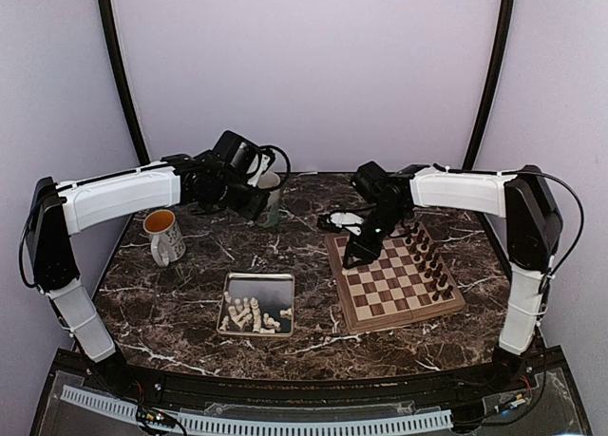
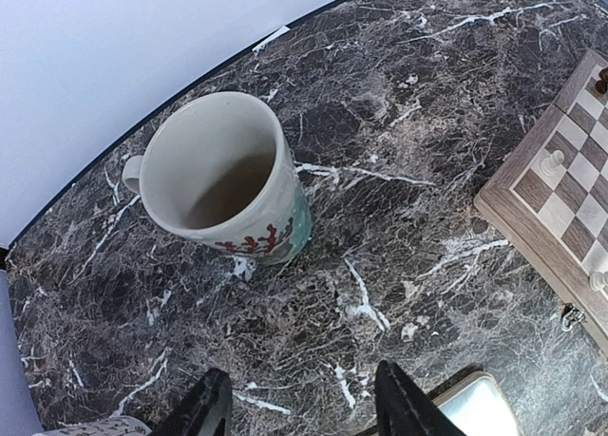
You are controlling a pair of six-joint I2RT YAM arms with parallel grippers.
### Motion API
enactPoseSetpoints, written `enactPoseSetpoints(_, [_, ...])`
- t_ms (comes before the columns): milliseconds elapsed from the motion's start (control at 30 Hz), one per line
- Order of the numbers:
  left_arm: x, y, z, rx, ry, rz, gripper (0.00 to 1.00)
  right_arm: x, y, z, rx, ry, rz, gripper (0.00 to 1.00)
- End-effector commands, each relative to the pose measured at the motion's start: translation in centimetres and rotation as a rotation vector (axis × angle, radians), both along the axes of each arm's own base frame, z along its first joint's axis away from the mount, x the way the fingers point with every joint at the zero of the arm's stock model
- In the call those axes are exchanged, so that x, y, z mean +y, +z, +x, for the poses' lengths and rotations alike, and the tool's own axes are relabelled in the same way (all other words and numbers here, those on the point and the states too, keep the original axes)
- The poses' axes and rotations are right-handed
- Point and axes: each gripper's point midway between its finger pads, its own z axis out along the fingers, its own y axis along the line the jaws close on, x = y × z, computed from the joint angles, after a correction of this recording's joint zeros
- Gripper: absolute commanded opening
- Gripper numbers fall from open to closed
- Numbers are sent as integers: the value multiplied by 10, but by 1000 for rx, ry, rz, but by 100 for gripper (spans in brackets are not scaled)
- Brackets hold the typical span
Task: Set up the chess pieces on the board
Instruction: Pick up the pawn from the chessboard.
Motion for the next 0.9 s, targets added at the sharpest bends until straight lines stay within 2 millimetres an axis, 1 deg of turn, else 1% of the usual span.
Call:
enactPoseSetpoints(0, [2, 13, 2, -22, 16, -23, 53, 10, -2, 0, 12, 4, -9, 41])
enactPoseSetpoints(200, [1, 9, 2, -11, 12, -17, 53, 14, -14, 6, 25, -23, -38, 34])
enactPoseSetpoints(567, [-2, 2, 2, 9, 0, -10, 52, 7, -27, 3, 43, -33, -78, 25])
enactPoseSetpoints(633, [-2, 2, 2, 10, -1, -11, 52, 6, -28, 2, 42, -33, -80, 20])
enactPoseSetpoints(867, [-3, 1, 2, 16, -3, -9, 52, 3, -27, 8, 25, -49, -95, 9])
